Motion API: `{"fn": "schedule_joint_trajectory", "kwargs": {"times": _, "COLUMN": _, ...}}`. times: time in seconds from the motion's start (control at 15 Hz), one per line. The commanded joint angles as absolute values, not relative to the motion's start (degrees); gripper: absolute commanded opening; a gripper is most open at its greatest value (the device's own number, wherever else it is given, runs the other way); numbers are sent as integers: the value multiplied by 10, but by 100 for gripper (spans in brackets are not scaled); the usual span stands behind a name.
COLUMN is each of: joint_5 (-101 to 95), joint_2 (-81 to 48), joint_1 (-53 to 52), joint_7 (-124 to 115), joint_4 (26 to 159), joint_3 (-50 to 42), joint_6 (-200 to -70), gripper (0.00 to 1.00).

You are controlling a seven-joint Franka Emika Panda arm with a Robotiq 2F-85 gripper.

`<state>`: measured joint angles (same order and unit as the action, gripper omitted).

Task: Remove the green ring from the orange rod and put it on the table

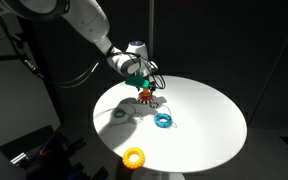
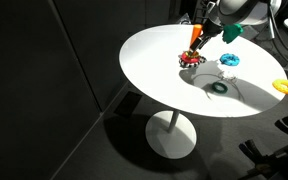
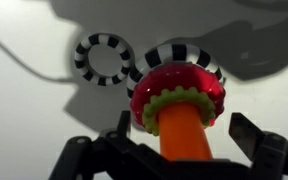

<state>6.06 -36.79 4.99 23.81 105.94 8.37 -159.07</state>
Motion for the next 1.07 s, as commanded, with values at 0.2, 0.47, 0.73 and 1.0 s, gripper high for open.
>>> {"fn": "schedule_joint_trajectory", "kwargs": {"times": 0.2, "joint_5": 47, "joint_2": -384, "joint_1": 79, "joint_7": 247, "joint_4": 1050, "joint_3": 110, "joint_6": -1615, "gripper": 100}}
{"fn": "schedule_joint_trajectory", "kwargs": {"times": 0.47, "joint_5": 46, "joint_2": -388, "joint_1": 83, "joint_7": 246, "joint_4": 1049, "joint_3": 111, "joint_6": -1614, "gripper": 100}}
{"fn": "schedule_joint_trajectory", "kwargs": {"times": 0.73, "joint_5": 46, "joint_2": -390, "joint_1": 82, "joint_7": 243, "joint_4": 1049, "joint_3": 110, "joint_6": -1615, "gripper": 56}}
{"fn": "schedule_joint_trajectory", "kwargs": {"times": 1.0, "joint_5": 47, "joint_2": -382, "joint_1": 83, "joint_7": 242, "joint_4": 1053, "joint_3": 112, "joint_6": -1616, "gripper": 48}}
